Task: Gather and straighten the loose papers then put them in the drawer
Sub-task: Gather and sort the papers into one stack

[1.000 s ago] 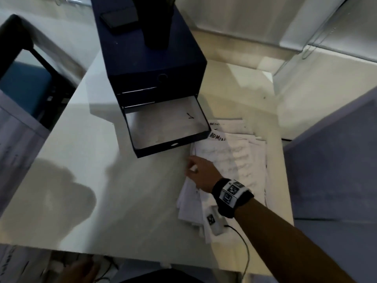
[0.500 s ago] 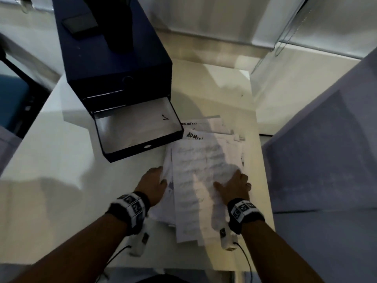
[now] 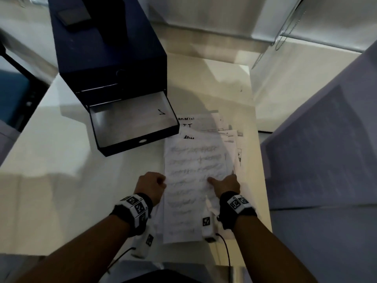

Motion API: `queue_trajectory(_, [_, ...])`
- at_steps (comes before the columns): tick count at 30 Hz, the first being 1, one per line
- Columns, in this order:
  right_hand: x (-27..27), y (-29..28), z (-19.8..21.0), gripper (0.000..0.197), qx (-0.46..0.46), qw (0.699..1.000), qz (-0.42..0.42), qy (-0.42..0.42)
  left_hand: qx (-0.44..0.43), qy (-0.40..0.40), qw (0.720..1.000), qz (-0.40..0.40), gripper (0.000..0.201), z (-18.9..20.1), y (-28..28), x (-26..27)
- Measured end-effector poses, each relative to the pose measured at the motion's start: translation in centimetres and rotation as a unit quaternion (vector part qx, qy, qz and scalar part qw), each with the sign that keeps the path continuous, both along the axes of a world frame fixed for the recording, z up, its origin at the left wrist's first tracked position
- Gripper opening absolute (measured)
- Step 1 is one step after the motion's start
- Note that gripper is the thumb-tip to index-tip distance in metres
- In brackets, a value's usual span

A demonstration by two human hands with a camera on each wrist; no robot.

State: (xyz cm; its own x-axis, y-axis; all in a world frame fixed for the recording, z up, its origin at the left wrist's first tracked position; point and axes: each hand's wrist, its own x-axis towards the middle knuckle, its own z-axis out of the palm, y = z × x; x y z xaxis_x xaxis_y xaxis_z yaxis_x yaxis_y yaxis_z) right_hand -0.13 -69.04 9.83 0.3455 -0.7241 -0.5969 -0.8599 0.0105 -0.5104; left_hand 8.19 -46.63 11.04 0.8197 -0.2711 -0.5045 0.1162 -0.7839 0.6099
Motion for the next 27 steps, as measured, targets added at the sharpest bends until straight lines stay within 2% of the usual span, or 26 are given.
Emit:
queue_trajectory(3, [-0.1,-0.3,0.0,0.094,0.007,1.000,0.014,-0.011,-0.009,0.026,0.999,-0.017,0.033,-0.1,-0.3,-0.2])
queue_trajectory(7, [-0.9,-1.5,0.0,0.065,-0.010,0.998,0.032,-0.049,-0.012,0.024,0.998,-0.049,0.033,-0.2,-0.4,-0.2])
queue_trajectory(8, [-1.1,-1.4,-0.1,0.066,-0.014,0.997,0.034,-0.066,-0.011,0.011,0.999,-0.042,0.036,-0.4,-0.2,-0.2])
queue_trajectory(11, [-0.9,-0.3,-0.1,0.084,0.026,0.992,-0.001,-0.125,-0.040,-0.010,0.999,0.003,0.064,-0.5,-0.1,-0.1])
queue_trajectory(13, [-0.4,0.8,0.1,0.079,0.073,0.988,-0.016,-0.136,-0.055,0.008,0.998,0.021,0.071,-0.8,-0.3,0.0])
queue_trajectory(16, [-0.6,0.5,1.1,0.049,0.077,0.990,0.024,-0.111,-0.017,0.005,0.999,-0.031,0.057,-1.3,-0.6,0.2])
queue_trajectory(18, [-1.9,-1.2,1.6,0.041,0.045,0.989,0.058,-0.125,-0.012,-0.036,0.998,-0.041,0.044,-1.3,-0.5,0.6])
queue_trajectory(19, [-2.8,-2.3,2.2,0.039,0.033,0.986,0.064,-0.150,-0.028,-0.049,0.998,-0.024,0.044,-1.2,-0.4,0.7])
queue_trajectory(21, [-4.6,-4.2,3.6,0.031,0.013,0.978,0.066,-0.200,-0.086,-0.049,0.995,0.013,0.058,-0.7,-0.5,0.8])
queue_trajectory(23, [-5.9,-5.3,5.5,0.018,0.034,0.964,0.074,-0.252,-0.150,-0.005,0.989,-0.001,0.075,0.5,-1.3,0.8])
queue_trajectory(24, [-6.1,-5.6,6.7,0.016,0.055,0.956,0.078,-0.279,-0.188,0.027,0.982,-0.014,0.076,1.3,-2.0,0.6])
queue_trajectory(25, [-6.0,-5.7,7.8,0.015,0.077,0.946,0.084,-0.304,-0.223,0.051,0.973,-0.018,0.069,2.1,-2.8,0.5])
queue_trajectory(27, [-5.0,-5.2,9.1,0.019,0.103,0.932,0.084,-0.337,-0.264,0.061,0.962,0.010,0.040,3.5,-3.8,0.4])
